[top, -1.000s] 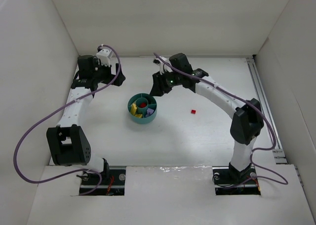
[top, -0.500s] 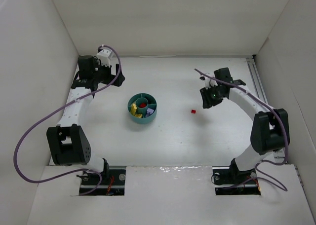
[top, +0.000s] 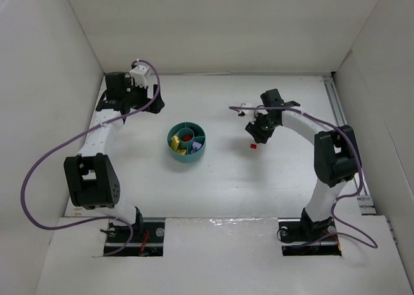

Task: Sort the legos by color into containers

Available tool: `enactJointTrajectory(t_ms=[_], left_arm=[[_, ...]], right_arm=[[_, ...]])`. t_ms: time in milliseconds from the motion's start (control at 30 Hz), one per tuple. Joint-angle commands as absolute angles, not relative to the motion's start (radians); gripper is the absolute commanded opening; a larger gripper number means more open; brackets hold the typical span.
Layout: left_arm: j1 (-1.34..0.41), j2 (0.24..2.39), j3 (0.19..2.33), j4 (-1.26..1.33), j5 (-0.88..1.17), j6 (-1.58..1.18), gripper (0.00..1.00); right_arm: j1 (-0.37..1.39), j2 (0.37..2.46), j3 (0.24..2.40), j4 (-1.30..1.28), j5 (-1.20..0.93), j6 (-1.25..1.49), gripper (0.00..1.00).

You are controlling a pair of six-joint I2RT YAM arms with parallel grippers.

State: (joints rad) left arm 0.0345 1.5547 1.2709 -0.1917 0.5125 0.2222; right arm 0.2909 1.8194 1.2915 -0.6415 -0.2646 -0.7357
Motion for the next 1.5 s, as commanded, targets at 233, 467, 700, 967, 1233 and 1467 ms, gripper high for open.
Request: enactJointTrajectory(t_ms=[233, 467, 700, 967, 1233, 1467], left_arm=[[0.038, 1.489, 1.27, -0.17, 0.5, 0.256, 0.99], [0.038, 1.489, 1.261, -0.17, 0.491, 0.256, 0.99], [0.038, 1.489, 1.261, -0.17, 0.482, 0.265, 0.99], [0.038, 1.489, 1.261, -0.17, 0.472, 0.265, 0.99], [0.038, 1.489, 1.261, -0.17, 0.482, 0.265, 0.99], [0.038, 1.499, 1.27, -0.17, 0.482, 0.265, 0.99]], right_arm=[[0.331, 1.852, 1.397, -0.756, -0.337, -0.865, 0.53], [0.363, 1.896, 1.424, -0.799, -0.347, -0.865, 0.53], [0.396, 1.919, 1.433, -0.818, -0.347, -0.847, 0.53], [0.405, 1.951, 1.422, -0.799, -0.287, -0.847, 0.52], [0.405, 1.962, 1.411, -0.776, -0.239, -0.838, 0.35], [0.416, 1.973, 1.411, -0.785, -0.229, -0.828, 0.18]])
